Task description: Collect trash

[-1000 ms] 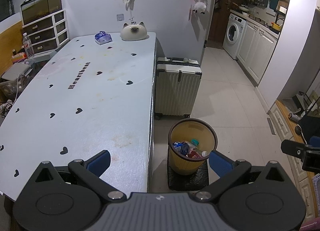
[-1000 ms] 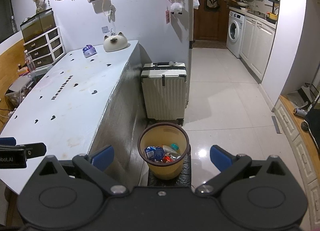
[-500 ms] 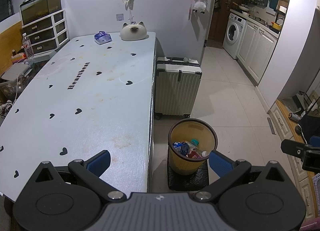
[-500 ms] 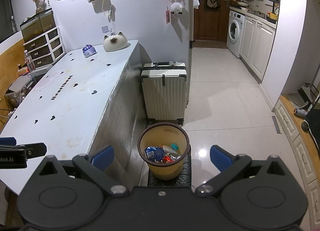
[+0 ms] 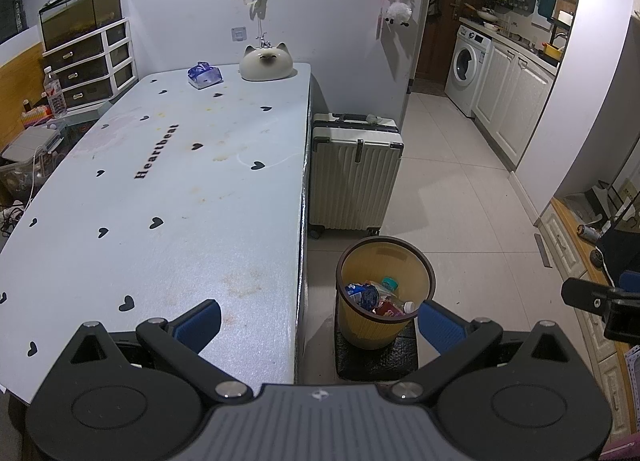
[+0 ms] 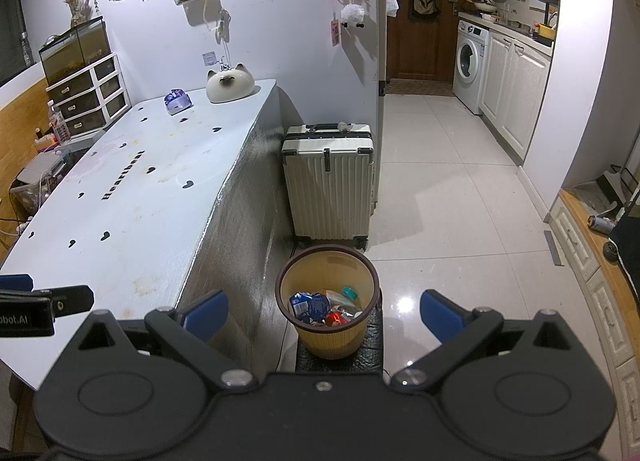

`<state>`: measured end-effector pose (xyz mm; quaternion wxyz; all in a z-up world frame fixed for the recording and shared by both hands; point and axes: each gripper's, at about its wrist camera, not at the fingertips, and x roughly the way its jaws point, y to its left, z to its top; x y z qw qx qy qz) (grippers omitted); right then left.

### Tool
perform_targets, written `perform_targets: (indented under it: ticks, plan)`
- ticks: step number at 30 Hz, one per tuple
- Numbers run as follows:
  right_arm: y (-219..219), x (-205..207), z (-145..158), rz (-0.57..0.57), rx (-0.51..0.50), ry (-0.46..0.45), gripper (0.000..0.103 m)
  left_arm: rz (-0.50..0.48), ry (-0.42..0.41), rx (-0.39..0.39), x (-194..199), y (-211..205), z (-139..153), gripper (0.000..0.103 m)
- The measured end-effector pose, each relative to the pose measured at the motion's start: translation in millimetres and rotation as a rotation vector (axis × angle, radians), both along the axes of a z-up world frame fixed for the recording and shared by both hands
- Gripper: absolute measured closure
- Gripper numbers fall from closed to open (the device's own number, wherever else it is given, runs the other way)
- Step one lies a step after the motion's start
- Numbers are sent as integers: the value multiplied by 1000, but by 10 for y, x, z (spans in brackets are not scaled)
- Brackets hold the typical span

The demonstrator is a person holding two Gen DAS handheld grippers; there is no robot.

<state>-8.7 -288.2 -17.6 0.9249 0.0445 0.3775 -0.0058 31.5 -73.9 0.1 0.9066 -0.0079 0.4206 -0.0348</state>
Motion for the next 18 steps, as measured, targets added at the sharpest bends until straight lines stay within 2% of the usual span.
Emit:
perform_targets:
  ticks: [18]
  plan:
    - [-8,11,-5,0,-1,0,0,-3,2,0,10,-40,-25,0]
